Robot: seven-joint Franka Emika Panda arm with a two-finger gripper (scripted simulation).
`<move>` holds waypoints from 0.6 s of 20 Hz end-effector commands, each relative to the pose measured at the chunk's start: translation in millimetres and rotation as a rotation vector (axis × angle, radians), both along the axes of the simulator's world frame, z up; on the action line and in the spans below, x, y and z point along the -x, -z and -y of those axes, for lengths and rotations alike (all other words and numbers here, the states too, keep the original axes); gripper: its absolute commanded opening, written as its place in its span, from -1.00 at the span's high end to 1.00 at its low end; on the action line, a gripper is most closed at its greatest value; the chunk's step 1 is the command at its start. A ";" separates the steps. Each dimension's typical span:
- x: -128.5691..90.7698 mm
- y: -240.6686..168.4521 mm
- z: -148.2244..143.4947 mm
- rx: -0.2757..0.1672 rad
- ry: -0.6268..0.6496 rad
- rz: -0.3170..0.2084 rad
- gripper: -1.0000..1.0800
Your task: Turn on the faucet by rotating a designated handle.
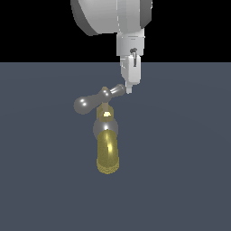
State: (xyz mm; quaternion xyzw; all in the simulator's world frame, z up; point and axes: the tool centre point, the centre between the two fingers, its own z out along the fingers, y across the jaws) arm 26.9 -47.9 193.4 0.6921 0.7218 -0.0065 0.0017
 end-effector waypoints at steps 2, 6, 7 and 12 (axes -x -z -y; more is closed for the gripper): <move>-1.6 -0.3 -15.9 -0.002 -0.006 0.001 1.00; -4.8 -0.9 -48.3 -0.005 -0.018 0.002 1.00; -5.6 -1.0 -56.5 -0.006 -0.021 0.003 1.00; -9.1 -2.0 -97.0 -0.010 -0.036 0.005 1.00</move>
